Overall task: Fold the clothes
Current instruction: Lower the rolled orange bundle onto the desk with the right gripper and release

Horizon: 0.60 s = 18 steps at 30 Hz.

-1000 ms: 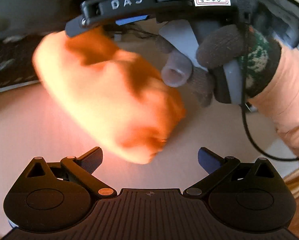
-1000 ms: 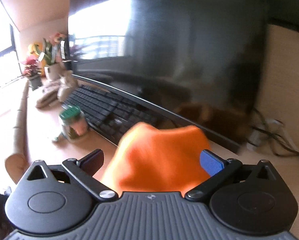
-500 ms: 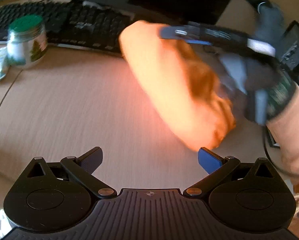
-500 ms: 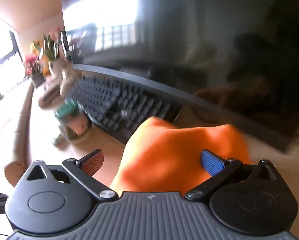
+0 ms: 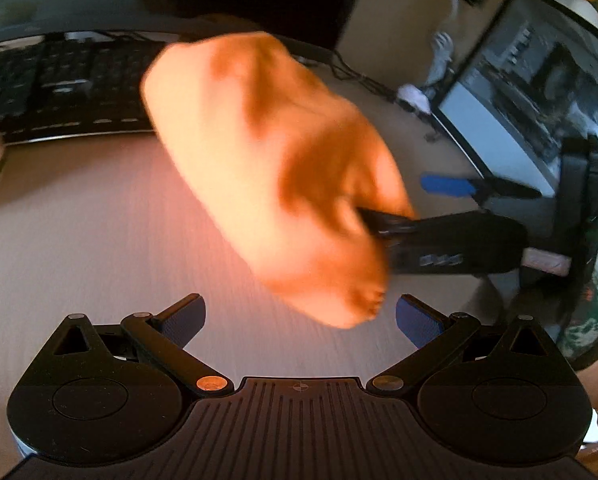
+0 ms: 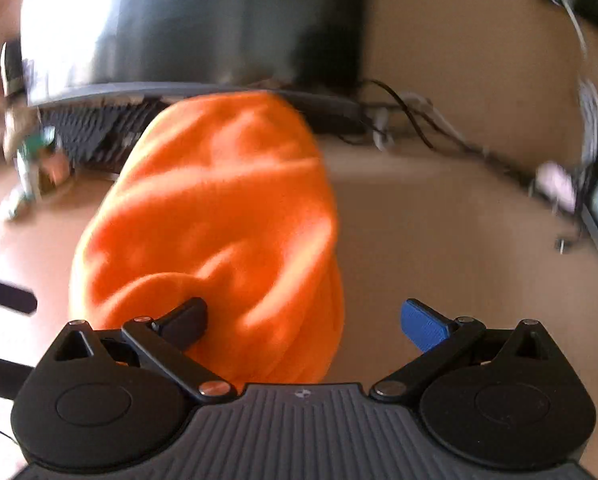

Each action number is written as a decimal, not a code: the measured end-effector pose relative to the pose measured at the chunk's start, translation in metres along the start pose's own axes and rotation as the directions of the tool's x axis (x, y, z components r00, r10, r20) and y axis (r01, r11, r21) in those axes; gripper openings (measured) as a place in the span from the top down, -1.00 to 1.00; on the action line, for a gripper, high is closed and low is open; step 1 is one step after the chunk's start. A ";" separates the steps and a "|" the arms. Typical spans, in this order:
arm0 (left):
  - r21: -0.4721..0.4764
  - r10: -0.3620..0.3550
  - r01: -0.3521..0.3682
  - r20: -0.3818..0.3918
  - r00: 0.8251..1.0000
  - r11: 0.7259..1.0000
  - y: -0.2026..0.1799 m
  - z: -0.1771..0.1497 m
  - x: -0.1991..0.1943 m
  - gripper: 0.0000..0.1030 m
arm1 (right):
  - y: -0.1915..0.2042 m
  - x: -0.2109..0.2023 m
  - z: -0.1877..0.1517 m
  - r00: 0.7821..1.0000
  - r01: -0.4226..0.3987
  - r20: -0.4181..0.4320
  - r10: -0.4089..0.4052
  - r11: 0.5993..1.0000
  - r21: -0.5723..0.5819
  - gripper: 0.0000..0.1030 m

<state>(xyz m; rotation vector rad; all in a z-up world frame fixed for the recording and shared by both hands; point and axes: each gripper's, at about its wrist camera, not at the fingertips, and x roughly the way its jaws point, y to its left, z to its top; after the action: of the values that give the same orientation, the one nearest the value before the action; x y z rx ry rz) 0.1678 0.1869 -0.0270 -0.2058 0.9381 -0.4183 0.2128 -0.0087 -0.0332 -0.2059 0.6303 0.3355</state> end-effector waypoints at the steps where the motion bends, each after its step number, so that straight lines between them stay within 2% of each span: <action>1: 0.018 -0.014 0.014 -0.008 1.000 1.000 0.000 0.001 0.004 -1.00 | 0.002 -0.002 -0.005 1.000 0.026 -0.010 -0.026 1.000 0.004 -1.00; 4: 0.056 -0.068 0.070 -0.026 0.997 0.996 -0.002 0.004 0.014 -1.00 | 0.009 -0.010 -0.021 0.994 0.105 -0.036 -0.104 0.994 0.016 -1.00; 6: 0.053 -0.073 0.074 -0.019 0.997 0.996 -0.004 0.007 0.021 -1.00 | -0.002 -0.029 -0.027 0.987 0.158 -0.017 -0.158 0.987 0.004 -1.00; 7: 0.052 -0.059 0.059 -0.009 0.998 0.997 -0.005 0.009 0.024 -1.00 | -0.007 -0.036 -0.031 0.981 0.191 -0.017 -0.191 0.982 -0.011 -1.00; 9: 0.047 0.032 -0.034 0.038 0.999 0.998 -0.003 0.016 0.027 -1.00 | -0.021 -0.042 -0.041 0.973 0.218 -0.069 -0.219 0.976 -0.018 -1.00; 10: 0.038 0.073 -0.076 0.061 0.995 0.996 -0.001 0.020 0.028 -1.00 | -0.025 -0.042 -0.043 0.972 0.218 -0.087 -0.218 0.976 -0.006 -1.00; 12: -0.005 0.125 -0.125 0.102 0.987 0.992 0.009 0.030 0.025 -1.00 | -0.028 -0.043 -0.038 0.979 0.194 -0.065 -0.191 0.980 0.043 -1.00; 16: -0.038 0.112 -0.108 0.136 0.984 0.993 0.018 0.024 0.013 -1.00 | -0.031 -0.032 -0.013 0.994 0.100 0.031 -0.103 0.991 0.092 -1.00; 18: -0.075 0.100 -0.089 0.154 0.983 0.993 0.019 0.019 0.000 -1.00 | -0.031 -0.018 0.002 0.995 0.033 0.092 -0.039 0.997 0.064 -1.00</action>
<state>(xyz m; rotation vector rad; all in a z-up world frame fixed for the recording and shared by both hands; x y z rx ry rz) 0.1887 0.2040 -0.0230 -0.2521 0.8032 -0.2783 0.2116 -0.0409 -0.0179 -0.1409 0.5439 0.2884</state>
